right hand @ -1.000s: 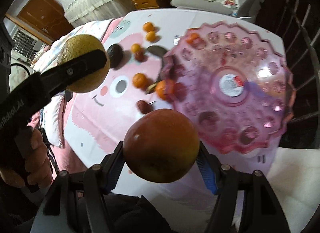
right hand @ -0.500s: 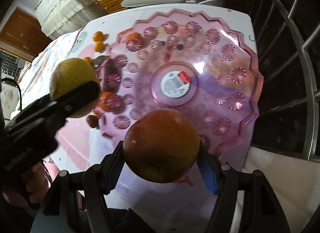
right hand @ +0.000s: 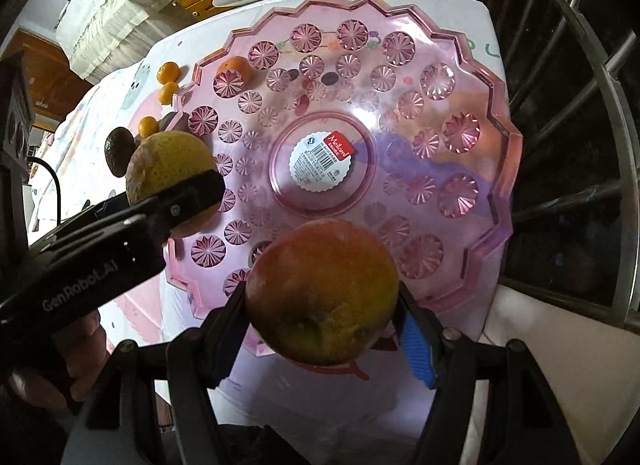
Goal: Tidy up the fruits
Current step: 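Lower apple and pear into the pink bowl and open both grippers, then move the left gripper to the avocado while the right gripper approaches the banana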
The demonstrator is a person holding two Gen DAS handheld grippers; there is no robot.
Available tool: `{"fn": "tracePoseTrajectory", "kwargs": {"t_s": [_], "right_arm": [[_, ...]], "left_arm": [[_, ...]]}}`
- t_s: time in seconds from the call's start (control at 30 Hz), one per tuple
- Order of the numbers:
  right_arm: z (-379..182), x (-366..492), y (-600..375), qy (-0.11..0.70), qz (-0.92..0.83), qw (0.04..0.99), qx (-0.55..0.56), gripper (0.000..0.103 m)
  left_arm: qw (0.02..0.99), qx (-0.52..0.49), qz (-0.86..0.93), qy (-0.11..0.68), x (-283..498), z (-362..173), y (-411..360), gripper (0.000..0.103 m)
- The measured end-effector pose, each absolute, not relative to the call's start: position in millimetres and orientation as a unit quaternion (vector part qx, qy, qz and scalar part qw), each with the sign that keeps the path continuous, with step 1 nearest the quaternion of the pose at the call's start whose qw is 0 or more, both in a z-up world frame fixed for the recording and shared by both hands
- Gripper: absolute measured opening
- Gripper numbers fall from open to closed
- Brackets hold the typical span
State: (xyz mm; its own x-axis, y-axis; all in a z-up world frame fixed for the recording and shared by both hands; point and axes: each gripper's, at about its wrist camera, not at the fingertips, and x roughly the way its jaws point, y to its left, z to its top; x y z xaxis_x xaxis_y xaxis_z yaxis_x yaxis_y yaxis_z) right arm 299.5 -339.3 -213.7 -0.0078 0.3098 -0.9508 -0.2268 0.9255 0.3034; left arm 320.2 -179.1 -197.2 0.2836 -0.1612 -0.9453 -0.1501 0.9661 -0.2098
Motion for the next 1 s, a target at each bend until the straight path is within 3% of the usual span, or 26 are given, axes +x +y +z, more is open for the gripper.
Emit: {"fn": "tracePoseTrajectory", "kwargs": {"t_s": [0.13, 1.0], "right_arm": [[-213.7, 299.7, -338.9, 0.684, 0.188, 0.704, 0.036, 0.07], [-159.7, 241.5, -307.3, 0.632, 0.14, 0.753, 0.116, 0.071]], "left_arm": [[0.809, -0.136, -0.006, 0.571, 317.5, -181.5, -170.1, 0.088], [0.822, -0.145, 0.015, 0.55, 209.0, -131.8, -44.9, 0.088]]}}
